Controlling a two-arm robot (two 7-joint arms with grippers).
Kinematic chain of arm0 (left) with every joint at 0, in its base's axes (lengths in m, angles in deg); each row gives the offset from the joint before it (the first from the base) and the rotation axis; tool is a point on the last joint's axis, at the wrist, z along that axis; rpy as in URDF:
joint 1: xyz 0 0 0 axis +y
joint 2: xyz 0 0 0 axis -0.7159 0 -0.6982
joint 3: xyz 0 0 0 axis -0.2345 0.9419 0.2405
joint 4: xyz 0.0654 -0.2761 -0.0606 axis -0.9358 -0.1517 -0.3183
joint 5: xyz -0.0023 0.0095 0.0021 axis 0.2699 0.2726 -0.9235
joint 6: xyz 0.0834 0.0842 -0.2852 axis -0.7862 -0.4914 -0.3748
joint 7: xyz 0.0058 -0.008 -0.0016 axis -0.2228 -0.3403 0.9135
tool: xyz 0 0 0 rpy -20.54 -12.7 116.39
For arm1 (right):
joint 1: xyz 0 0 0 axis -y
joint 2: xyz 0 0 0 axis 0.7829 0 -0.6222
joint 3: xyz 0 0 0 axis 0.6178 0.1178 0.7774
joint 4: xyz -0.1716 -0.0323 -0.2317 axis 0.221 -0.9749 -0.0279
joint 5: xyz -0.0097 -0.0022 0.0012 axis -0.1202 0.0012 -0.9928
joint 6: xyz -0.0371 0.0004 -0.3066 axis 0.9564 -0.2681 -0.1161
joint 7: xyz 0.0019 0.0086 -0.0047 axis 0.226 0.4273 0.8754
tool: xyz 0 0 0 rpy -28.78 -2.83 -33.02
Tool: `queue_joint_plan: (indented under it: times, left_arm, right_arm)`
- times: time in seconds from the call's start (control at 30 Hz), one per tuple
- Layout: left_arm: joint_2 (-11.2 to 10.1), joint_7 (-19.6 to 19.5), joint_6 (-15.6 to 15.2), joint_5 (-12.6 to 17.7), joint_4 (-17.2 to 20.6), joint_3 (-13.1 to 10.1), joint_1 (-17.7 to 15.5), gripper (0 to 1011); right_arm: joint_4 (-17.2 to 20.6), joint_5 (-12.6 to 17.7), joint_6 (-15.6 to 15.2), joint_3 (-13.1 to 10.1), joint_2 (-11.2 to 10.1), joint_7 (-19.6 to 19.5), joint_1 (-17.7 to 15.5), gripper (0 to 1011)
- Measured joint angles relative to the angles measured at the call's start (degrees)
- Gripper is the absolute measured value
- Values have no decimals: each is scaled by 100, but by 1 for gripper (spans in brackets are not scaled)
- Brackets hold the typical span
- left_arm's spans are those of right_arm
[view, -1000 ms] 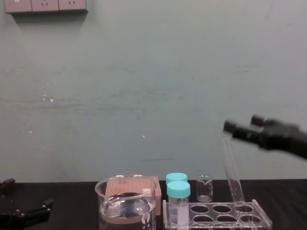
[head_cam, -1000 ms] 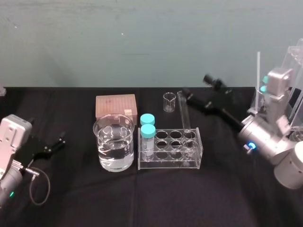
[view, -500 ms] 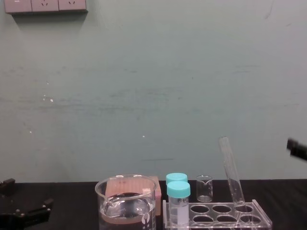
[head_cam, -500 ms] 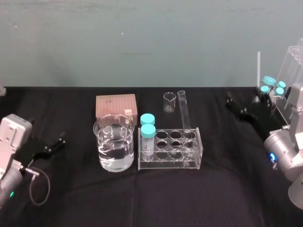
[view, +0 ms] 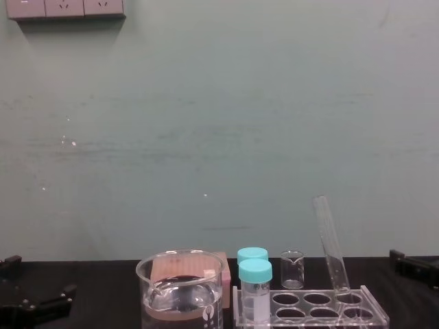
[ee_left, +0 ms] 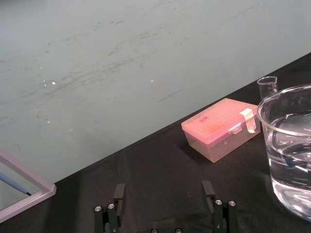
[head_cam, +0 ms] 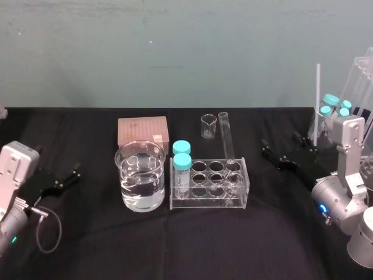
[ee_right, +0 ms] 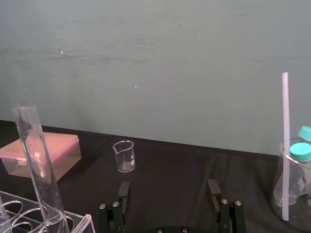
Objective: Hold the test tube with one hand and immerse one end into the beaker, then return it to the test tube rack.
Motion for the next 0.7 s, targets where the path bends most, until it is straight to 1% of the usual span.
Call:
queue_joint_plan:
  times: [0.7]
  left_arm:
    - [0, 0, 0, 0, 0, 0, 0, 1000]
  right_arm:
    - [-13, 37, 21, 5, 4, 12, 11, 1003]
